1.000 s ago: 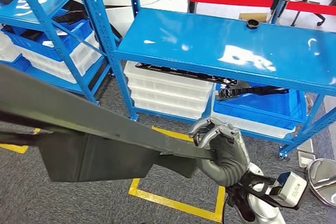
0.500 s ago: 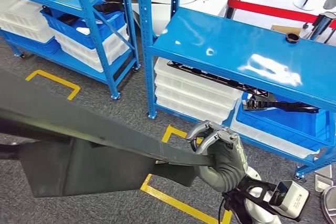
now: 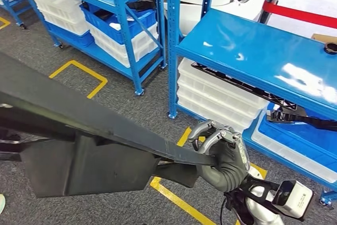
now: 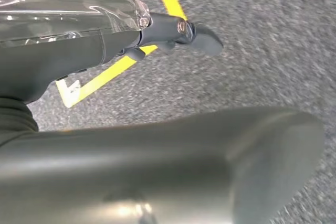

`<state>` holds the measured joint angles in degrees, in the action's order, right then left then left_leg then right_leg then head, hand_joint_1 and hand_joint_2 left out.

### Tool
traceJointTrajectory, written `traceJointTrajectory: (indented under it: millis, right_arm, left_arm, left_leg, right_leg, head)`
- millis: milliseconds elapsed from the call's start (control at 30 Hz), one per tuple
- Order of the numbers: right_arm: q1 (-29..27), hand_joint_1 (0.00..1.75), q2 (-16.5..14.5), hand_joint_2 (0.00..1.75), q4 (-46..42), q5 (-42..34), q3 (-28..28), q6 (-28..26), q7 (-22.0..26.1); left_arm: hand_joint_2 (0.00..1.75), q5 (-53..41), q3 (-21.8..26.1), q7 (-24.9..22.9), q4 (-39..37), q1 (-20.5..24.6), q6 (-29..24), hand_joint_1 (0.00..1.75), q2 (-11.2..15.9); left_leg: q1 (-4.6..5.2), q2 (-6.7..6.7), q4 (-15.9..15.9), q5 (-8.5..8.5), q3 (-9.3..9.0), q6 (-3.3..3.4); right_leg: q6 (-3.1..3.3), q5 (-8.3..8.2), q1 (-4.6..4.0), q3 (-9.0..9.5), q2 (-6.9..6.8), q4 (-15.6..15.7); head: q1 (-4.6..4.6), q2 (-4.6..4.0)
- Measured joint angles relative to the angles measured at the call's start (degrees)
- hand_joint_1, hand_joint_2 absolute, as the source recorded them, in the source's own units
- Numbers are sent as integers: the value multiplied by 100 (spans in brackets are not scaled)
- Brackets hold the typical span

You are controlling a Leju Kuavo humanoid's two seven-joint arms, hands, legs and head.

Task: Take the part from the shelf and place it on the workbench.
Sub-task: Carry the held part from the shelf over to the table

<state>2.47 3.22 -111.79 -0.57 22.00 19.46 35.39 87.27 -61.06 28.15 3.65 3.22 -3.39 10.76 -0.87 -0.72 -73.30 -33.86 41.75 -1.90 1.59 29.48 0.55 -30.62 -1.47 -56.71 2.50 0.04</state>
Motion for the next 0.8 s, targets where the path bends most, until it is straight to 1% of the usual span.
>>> traceJointTrajectory:
  millis: [33, 67, 100, 133, 167, 200, 233, 267, 300, 333, 367, 400, 433, 467, 500, 533, 567, 600, 633, 667, 700, 733, 800]
  right_arm:
    - [-3, 175, 2, 175, 8, -3, 2, 4, 0]
    - [-3, 175, 4, 175, 16, -4, 5, 7, 1]
    - [-3, 175, 5, 175, 21, -6, 10, 7, 1]
    - [-2, 175, 7, 175, 23, -8, 17, 7, 2]
    - [0, 175, 9, 175, 23, -11, 24, 6, 4]
    - [5, 175, 12, 175, 23, -14, 28, 5, 5]
    - [13, 175, 15, 175, 25, -17, 31, 5, 6]
    - [23, 175, 17, 175, 26, -20, 34, 5, 7]
    - [32, 175, 19, 175, 26, -23, 37, 6, 7]
    - [39, 175, 20, 175, 26, -26, 40, 7, 7]
    - [42, 175, 25, 175, 26, -30, 42, 7, 7]
    - [43, 175, 33, 175, 28, -36, 42, 8, 8]
    - [41, 175, 45, 175, 34, -43, 43, 9, 8]
    - [38, 175, 59, 175, 46, -52, 43, 10, 9]
    - [34, 175, 73, 175, 58, -62, 44, 13, 9]
    - [28, 175, 85, 175, 68, -71, 44, 15, 9]
    - [24, 175, 95, 175, 75, -80, 45, 16, 9]
    - [20, 175, 102, 175, 76, -87, 45, 16, 10]
    - [19, 175, 109, 175, 76, -94, 45, 16, 12]
    - [14, 175, 115, 175, 75, -102, 45, 16, 16]
    - [9, 175, 122, 175, 74, -108, 44, 16, 23]
    - [3, 175, 130, 175, 72, -112, 44, 16, 33]
    - [-2, 175, 138, 175, 70, -116, 43, 15, 49]
  left_arm:
    - [0, 0, -1, -1, 0, -5, -5, 0, -3]
    - [0, 0, -1, 1, 0, -11, -9, 0, -1]
    - [0, 0, -1, 2, 0, -13, -13, 0, 3]
    - [0, 0, -1, 4, 0, -6, -8, 0, 7]
    - [0, 0, -1, 5, 0, 6, 6, 0, 9]
    - [0, 0, -1, 5, 0, 16, 19, 0, 10]
    - [0, 0, -1, 3, 0, 17, 33, 0, 10]
    - [0, 0, -1, -3, 0, 9, 41, 0, 11]
    - [0, 0, -1, -14, 0, -7, 43, 0, 14]
    - [0, 0, 0, -28, 0, -20, 45, 0, 18]
    - [0, 0, 1, -42, 0, -23, 45, 0, 25]
    - [0, 0, 3, -56, 0, -19, 45, 0, 31]
    - [0, 0, 7, -68, 0, -12, 42, 0, 35]
    - [0, 0, 13, -81, 0, -7, 39, 0, 38]
    - [0, 0, 22, -93, 0, -6, 37, 0, 39]
    - [0, 0, 31, -103, 0, -8, 33, 0, 39]
    - [0, 0, 39, -110, 0, -13, 29, 0, 40]
    - [0, 0, 46, -114, 0, -17, 25, 0, 40]
    - [0, 0, 50, -117, 0, -19, 21, 0, 37]
    - [0, 0, 54, -126, 0, -17, 16, 0, 34]
    - [0, 0, 58, -140, -1, -17, 10, 0, 34]
    - [0, 0, 64, -159, -1, -26, 1, 0, 34]
    - [0, 0, 82, -221, -10, -62, -21, 0, 54]
  left_leg:
    - [-13, 17, -7, 51, -16, -11]
    - [-22, 48, 218, 196, -146, -15]
    - [-25, 121, 610, 392, -362, -12]
    - [-8, 231, 1018, 544, -582, -5]
    - [8, 324, 1335, 644, -745, 22]
    - [26, 387, 1516, 682, -830, 54]
    - [49, 388, 1566, 668, -840, 93]
    - [53, 335, 1574, 674, -824, 142]
    - [52, 285, 1580, 684, -816, 182]
    - [48, 236, 1590, 697, -813, 223]
    - [38, 191, 1601, 713, -812, 260]
    - [32, 141, 1608, 725, -810, 290]
    - [36, 84, 1608, 729, -804, 311]
    - [44, 20, 1607, 733, -800, 326]
    - [54, -48, 1606, 735, -799, 334]
    - [62, -116, 1603, 736, -801, 337]
    - [69, -186, 1601, 737, -806, 339]
    - [75, -256, 1598, 737, -815, 339]
    - [78, -323, 1595, 738, -820, 336]
    - [80, -390, 1586, 740, -815, 328]
    - [74, -449, 1579, 748, -797, 311]
    - [62, -501, 1577, 759, -771, 287]
    - [42, -583, 1583, 777, -731, 228]
  right_leg:
    - [-5, 3, -1, 2, -65, -1]
    - [-15, 10, 0, 8, -126, -1]
    - [-30, 20, 0, 20, -181, -2]
    - [-54, 35, -14, 32, -235, -5]
    - [-80, 49, -30, 39, -284, -12]
    - [-107, 59, -47, 44, -331, -18]
    - [-134, 65, -61, 47, -382, -19]
    - [-159, 67, -59, 54, -433, -17]
    - [-191, 90, -47, 60, -422, -22]
    - [-218, 152, -32, 45, -334, -76]
    - [-236, 272, -19, -16, -201, -230]
    - [-246, 450, -8, -140, -48, -515]
    - [-243, 644, -7, -319, 59, -905]
    - [-239, 804, -8, -510, 103, -1313]
    - [-234, 878, -10, -657, 121, -1608]
    - [-226, 837, -11, -712, 133, -1695]
    - [-213, 687, -13, -659, 149, -1548]
    - [-191, 461, -16, -514, 193, -1203]
    - [-153, 245, -19, -338, 306, -798]
    - [-122, 79, -19, -192, 411, -451]
    - [-98, -11, -25, -98, 497, -216]
    - [-84, -27, -31, -64, 543, -116]
    - [-71, -33, -26, -52, 455, -56]
  head:
    - [0, 0]
    - [-1, 0]
    - [-1, 0]
    - [0, 0]
    - [-2, 0]
    - [-3, 0]
    - [-5, 0]
    - [-7, 0]
    - [-7, 0]
    - [-7, 0]
    - [-7, 0]
    - [-7, 0]
    - [-7, 0]
    - [-7, 0]
    - [-7, 0]
    - [-7, 0]
    - [-7, 0]
    - [-7, 0]
    - [-6, 0]
    - [-4, 0]
    - [-2, 0]
    - [0, 0]
    - [2, 0]
